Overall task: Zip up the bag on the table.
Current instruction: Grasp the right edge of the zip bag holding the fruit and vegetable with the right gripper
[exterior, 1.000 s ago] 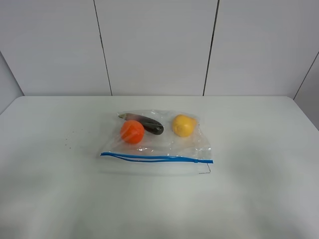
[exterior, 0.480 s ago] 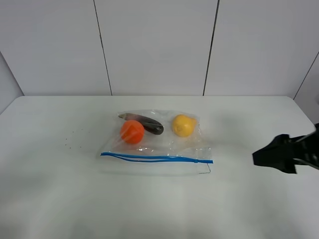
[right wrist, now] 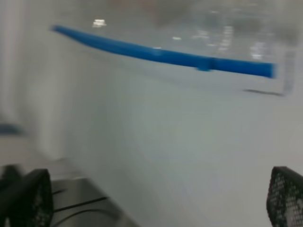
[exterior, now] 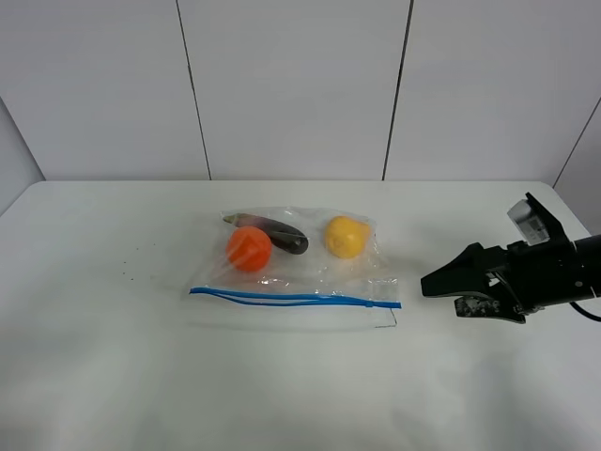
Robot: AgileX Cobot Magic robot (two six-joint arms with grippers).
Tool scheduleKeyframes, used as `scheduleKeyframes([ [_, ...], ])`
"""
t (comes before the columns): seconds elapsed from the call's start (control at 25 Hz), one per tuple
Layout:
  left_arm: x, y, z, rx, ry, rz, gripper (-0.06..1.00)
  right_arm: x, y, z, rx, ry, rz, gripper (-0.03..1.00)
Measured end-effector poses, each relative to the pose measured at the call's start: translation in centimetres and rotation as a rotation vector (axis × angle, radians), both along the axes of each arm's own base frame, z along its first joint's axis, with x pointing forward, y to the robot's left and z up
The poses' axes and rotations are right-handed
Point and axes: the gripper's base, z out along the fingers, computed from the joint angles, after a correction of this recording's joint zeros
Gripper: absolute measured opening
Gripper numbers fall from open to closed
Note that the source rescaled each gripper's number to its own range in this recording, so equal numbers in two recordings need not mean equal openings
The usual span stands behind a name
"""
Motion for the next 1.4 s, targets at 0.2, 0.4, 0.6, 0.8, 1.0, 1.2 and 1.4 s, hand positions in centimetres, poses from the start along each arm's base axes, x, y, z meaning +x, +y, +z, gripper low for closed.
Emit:
scheduleKeyframes([
  [0.2, 0.0, 0.0, 0.0, 0.0, 0.0, 0.0, 0.97, 2.3, -1.7, -3.6, 0.2, 0.029, 0.005, 1.0],
  [0.4, 0.0, 0.0, 0.0, 0.0, 0.0, 0.0, 0.97, 5.3, -2.9, -6.0, 0.197, 0.065, 0.022, 1.0],
  [0.6, 0.0, 0.0, 0.0, 0.0, 0.0, 0.0, 0.97, 8.0, -3.8, -7.4, 0.201, 0.074, 0.007, 1.0],
  [0.8, 0.0, 0.0, 0.0, 0.0, 0.0, 0.0, 0.97, 10.2, -3.5, -8.3, 0.189, 0.093, 0.028, 1.0],
  [1.0, 0.0, 0.0, 0.0, 0.0, 0.001, 0.0, 0.97, 12.1, -0.9, -8.3, 0.183, 0.109, 0.09, 1.0],
  [1.2, 0.0, 0.0, 0.0, 0.0, 0.001, 0.0, 0.97, 12.7, 1.1, -8.1, 0.181, 0.12, 0.13, 1.0],
  [1.4, 0.0, 0.0, 0.0, 0.0, 0.001, 0.0, 0.97, 12.7, 1.6, -8.0, 0.185, 0.14, 0.129, 1.0],
])
